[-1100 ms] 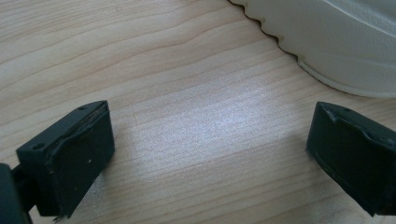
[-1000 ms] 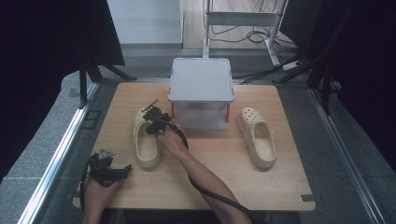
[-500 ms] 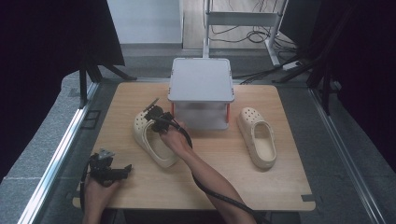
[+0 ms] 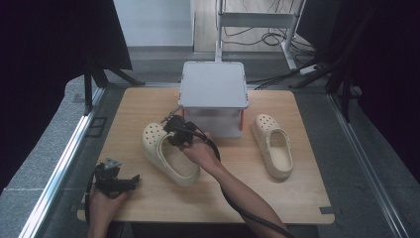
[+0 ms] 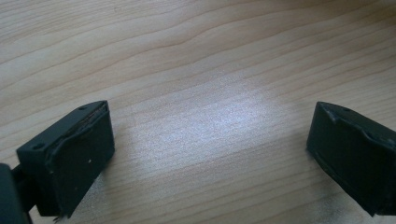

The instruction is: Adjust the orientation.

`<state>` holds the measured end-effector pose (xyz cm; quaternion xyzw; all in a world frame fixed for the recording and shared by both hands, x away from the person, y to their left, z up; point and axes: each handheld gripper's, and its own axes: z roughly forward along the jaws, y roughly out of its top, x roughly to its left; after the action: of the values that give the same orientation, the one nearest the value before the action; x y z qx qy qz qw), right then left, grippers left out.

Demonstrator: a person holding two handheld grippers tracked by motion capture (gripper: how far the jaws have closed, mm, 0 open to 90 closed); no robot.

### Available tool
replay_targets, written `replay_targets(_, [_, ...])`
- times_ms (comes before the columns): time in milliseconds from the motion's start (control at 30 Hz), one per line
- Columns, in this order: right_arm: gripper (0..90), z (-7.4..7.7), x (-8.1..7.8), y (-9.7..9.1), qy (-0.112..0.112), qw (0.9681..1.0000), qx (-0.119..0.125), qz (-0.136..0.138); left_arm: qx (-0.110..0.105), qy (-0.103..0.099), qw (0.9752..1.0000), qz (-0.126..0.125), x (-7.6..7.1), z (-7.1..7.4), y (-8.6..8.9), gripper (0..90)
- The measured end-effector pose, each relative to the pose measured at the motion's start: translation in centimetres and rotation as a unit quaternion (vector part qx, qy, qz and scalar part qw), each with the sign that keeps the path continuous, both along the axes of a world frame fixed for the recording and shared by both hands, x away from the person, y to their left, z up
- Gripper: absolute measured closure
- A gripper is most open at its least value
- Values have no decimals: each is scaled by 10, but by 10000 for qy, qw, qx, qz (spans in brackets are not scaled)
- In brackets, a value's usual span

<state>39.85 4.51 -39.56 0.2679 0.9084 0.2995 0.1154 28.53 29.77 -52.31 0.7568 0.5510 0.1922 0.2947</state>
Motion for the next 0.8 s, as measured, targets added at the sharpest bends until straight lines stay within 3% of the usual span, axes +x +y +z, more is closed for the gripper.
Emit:
replay_targets(333, [758,6,-37,-50,114,9994,313,80,7,5,10000,-8,0,0,0,8])
replay_targets(633, [758,-11,-72,-82,87,9995,259,140,-2,10,10000,25,0,0,-1,8])
replay_targets(800, [758,-30,-88,-100,146,9997,192,108,-6,18,10000,33,0,0,-1,8])
